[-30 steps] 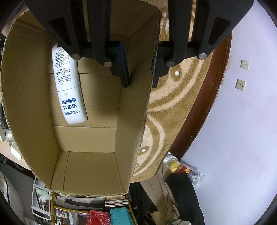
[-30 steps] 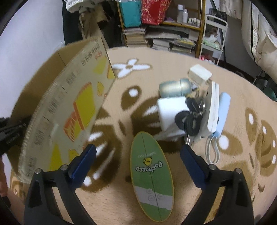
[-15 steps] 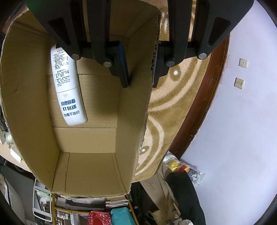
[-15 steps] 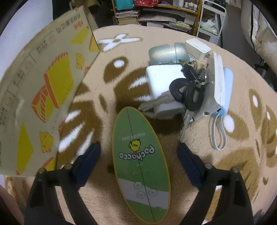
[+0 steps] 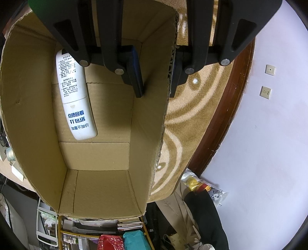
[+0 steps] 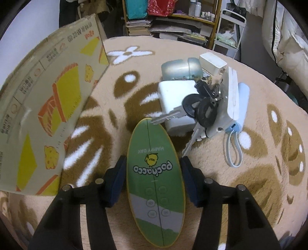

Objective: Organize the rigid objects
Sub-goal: 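Grasp the green Pochacco board with the right tool, then carry the green board into the box and release it beside the bottle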

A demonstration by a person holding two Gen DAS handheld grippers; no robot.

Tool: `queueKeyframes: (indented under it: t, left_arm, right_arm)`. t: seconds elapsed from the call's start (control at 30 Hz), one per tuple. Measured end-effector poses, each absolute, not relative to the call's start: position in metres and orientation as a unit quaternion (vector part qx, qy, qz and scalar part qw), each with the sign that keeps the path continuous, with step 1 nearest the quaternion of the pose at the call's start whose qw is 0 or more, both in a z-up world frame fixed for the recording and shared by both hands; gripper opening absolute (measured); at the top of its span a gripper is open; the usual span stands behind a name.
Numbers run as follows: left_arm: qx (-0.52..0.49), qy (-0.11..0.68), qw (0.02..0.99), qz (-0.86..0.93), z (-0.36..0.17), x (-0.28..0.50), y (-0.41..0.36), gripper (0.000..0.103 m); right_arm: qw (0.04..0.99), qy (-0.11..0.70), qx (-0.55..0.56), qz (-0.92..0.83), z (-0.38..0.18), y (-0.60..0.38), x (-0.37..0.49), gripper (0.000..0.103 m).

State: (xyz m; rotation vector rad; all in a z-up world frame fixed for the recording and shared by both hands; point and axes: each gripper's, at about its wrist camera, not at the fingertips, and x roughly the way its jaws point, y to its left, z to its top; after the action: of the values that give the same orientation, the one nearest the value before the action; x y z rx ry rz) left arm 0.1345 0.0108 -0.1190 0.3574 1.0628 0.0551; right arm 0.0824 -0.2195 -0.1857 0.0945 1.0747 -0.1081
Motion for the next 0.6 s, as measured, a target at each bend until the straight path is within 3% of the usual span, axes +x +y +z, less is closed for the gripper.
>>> queueKeyframes:
  t: [0.6]
  left_arm:
    - [0.17, 0.504, 0.846, 0.028, -0.118, 0.135, 0.013, 0.025]
  right_arm:
    - [0.897, 0.435, 0.078, -0.015, -0.127, -0.207, 0.088, 0.059]
